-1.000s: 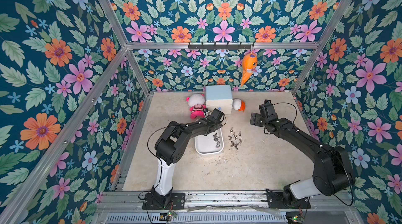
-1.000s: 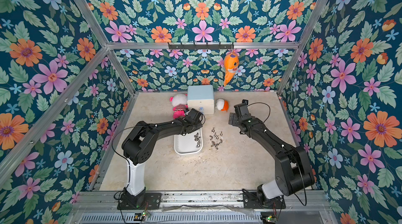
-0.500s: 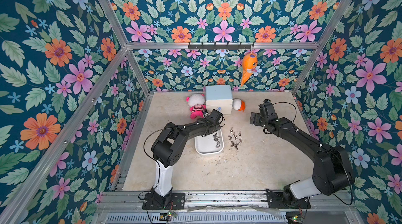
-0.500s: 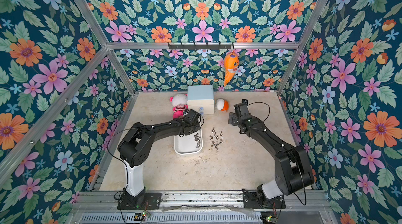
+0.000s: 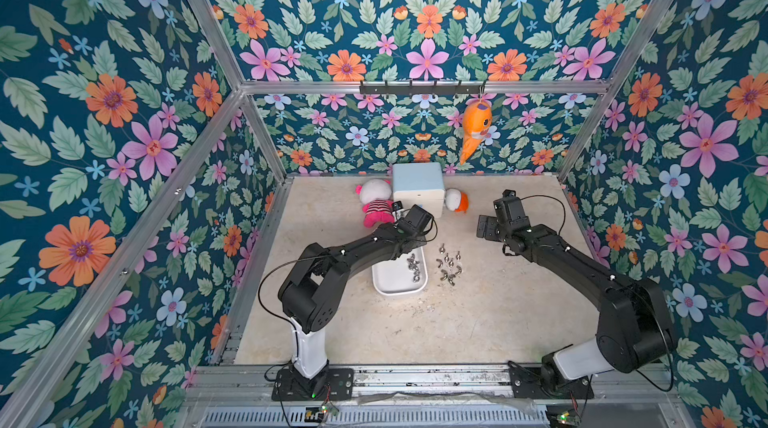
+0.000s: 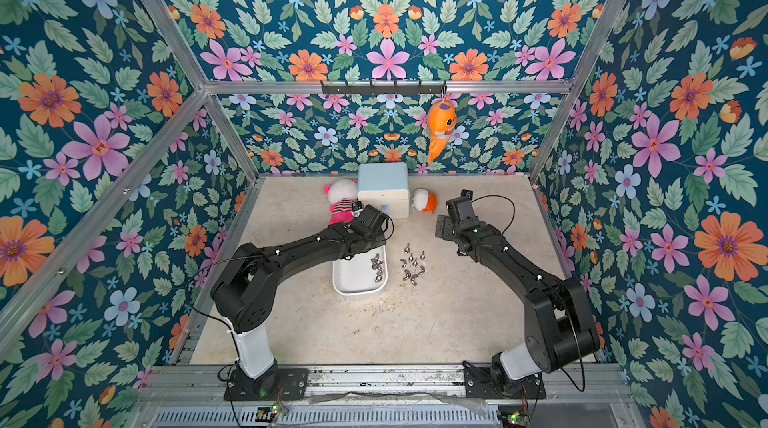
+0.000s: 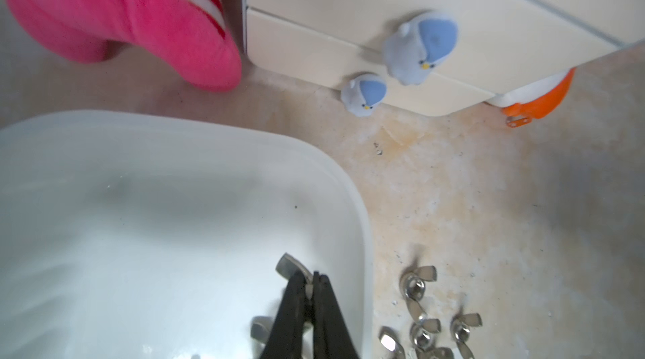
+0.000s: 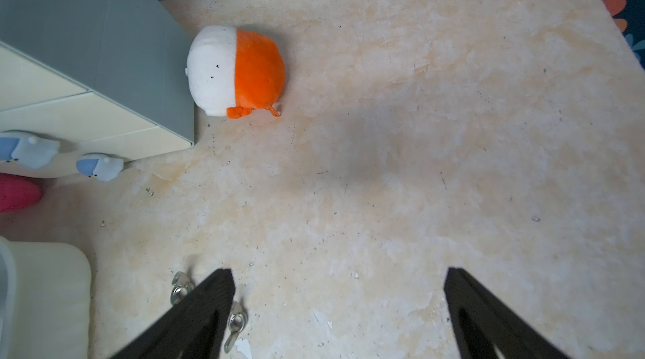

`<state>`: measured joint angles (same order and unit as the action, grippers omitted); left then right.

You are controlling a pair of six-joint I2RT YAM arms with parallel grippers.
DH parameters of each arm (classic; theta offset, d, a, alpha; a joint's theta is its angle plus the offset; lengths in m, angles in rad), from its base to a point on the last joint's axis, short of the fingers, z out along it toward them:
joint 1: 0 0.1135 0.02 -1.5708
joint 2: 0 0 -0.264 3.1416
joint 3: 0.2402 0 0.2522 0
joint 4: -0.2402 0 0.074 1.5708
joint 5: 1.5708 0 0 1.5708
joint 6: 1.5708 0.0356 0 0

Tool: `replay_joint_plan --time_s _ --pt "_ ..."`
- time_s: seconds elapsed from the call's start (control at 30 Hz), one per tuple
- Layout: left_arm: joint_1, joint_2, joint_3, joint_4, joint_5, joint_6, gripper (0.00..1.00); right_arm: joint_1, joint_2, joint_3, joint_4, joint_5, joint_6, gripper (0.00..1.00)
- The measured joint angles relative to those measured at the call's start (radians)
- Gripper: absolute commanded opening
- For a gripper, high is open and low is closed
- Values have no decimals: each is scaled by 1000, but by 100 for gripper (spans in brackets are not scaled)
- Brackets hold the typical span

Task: Take out the wing nut from the storage box
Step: Place the wing nut at the center of the board.

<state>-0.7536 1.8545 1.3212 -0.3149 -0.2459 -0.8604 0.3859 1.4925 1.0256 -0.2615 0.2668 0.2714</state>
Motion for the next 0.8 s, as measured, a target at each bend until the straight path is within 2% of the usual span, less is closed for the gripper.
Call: replay_joint_plan --time_s 0.4,0.8 --pt "-86 39 173 -40 -21 78 4 1 0 4 -4 1 0 99" --pt "-123 167 235 -54 16 85 5 1 -8 4 -4 13 8 99"
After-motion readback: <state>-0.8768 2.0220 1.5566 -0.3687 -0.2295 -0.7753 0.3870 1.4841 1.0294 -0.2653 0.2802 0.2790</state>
